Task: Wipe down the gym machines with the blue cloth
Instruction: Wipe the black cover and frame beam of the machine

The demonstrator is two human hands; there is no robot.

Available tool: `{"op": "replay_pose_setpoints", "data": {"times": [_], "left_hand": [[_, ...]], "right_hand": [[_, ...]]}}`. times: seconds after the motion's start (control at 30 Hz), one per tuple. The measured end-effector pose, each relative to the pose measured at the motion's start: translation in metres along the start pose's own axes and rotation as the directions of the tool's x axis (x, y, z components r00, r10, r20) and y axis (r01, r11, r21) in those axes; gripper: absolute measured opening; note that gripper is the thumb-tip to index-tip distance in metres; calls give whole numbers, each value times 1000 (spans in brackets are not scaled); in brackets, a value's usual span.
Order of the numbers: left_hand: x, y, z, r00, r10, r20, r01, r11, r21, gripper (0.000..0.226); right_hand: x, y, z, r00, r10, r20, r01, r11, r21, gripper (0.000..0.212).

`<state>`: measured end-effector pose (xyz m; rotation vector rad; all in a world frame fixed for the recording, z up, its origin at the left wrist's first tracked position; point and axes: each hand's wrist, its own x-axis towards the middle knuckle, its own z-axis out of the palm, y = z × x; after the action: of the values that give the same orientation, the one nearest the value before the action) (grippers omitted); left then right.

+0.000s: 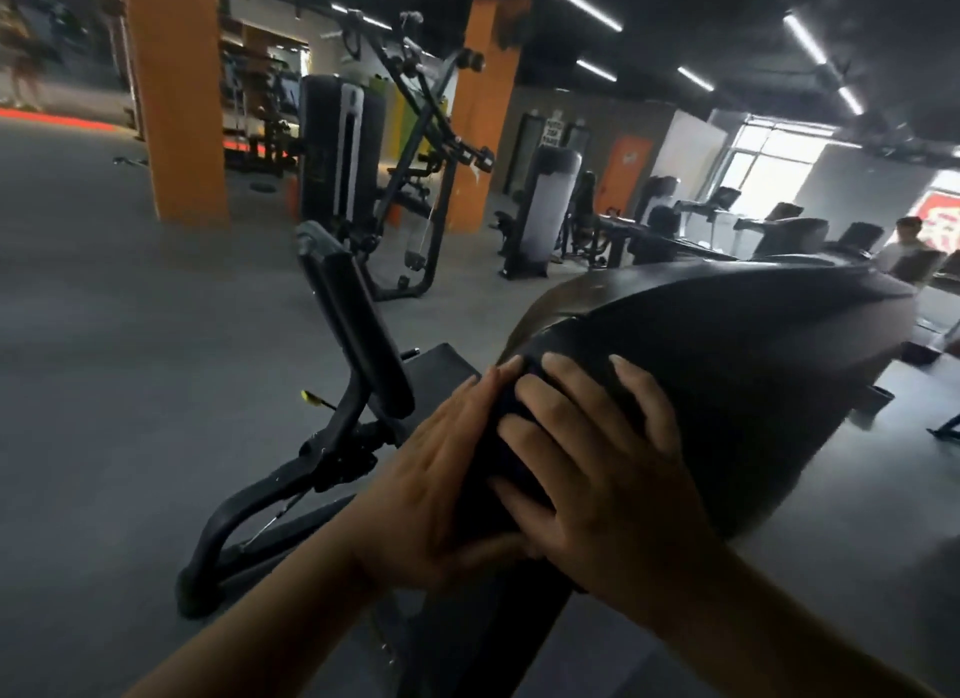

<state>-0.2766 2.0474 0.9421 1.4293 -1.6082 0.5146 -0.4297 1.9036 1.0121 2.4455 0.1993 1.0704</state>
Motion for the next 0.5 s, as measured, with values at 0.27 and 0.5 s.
{"op": "replay_pose_setpoints", "data": {"times": [0.27, 0.5], "left_hand": [[46, -91, -30, 968, 237, 82, -218, 958, -187, 76], [81, -135, -23, 928, 350, 127, -282, 884, -373, 56]], "right_hand": [[38, -39, 8, 971, 237, 36, -228, 960, -161, 30], [46, -70, 15, 897, 340, 283, -180, 865, -468, 44]]}}
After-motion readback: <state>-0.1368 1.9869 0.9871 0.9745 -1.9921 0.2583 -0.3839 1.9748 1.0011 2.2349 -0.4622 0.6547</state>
